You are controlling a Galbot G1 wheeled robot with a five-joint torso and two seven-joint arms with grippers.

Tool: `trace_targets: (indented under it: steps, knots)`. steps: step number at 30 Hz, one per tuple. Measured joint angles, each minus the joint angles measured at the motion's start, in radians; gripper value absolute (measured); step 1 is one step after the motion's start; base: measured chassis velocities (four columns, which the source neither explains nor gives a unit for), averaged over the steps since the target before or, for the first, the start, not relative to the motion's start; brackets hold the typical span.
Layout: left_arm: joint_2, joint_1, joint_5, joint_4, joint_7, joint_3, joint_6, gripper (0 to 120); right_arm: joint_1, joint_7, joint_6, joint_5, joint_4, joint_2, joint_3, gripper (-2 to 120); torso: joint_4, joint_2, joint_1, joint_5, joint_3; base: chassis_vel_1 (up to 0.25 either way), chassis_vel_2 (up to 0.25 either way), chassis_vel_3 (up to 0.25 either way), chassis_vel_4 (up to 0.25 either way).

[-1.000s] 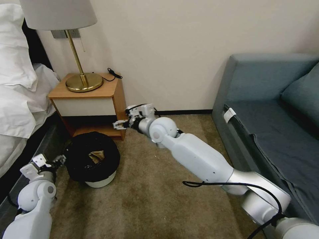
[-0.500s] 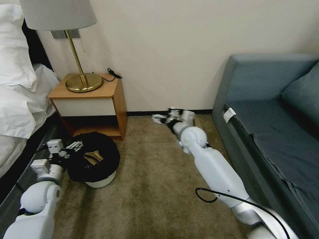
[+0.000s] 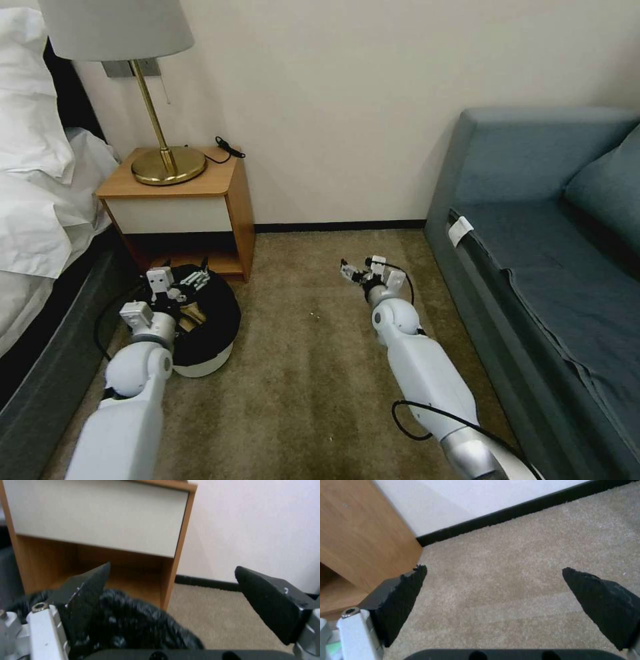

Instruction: Pick up the trash bin, then pick up the garbage on the floor and place it into the trash bin.

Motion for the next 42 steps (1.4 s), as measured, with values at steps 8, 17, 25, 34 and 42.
trace_targets:
  steps: [8, 17, 25, 34, 42]
  knots:
    - [-0.012, -0.025, 0.012, 0.044, 0.006, 0.024, -0.016, 100, -0.003, -0.017, 0.017, -0.011, -0.011, -0.017, 0.02, 100, -0.0001, 0.0, 0.0, 0.0, 0.0, 0.0, 0.0, 0.0, 0.0]
    - [-0.012, -0.038, 0.029, 0.033, 0.003, 0.059, 0.005, 100, -0.006, -0.024, 0.041, -0.017, -0.019, -0.023, 0.039, 100, -0.0002, 0.0, 0.0, 0.0, 0.0, 0.0, 0.0, 0.0, 0.0]
    - [-0.011, -0.039, 0.03, 0.031, 0.001, 0.06, 0.007, 100, -0.006, -0.024, 0.042, -0.017, -0.019, -0.024, 0.039, 100, -0.0001, 0.0, 0.0, -0.0001, 0.0, 0.0, 0.0, 0.0, 0.0]
    - [-0.01, -0.038, 0.03, 0.03, 0.001, 0.06, 0.007, 100, -0.006, -0.024, 0.042, -0.016, -0.018, -0.024, 0.038, 100, -0.0001, 0.0, 0.0, -0.0001, 0.0, 0.0, 0.0, 0.0, 0.0]
    - [-0.01, -0.038, 0.03, 0.03, 0.001, 0.059, 0.008, 100, -0.006, -0.024, 0.041, -0.016, -0.018, -0.024, 0.037, 100, -0.0001, 0.0, 0.0, -0.0002, 0.0, 0.0, 0.0, 0.0, 0.0]
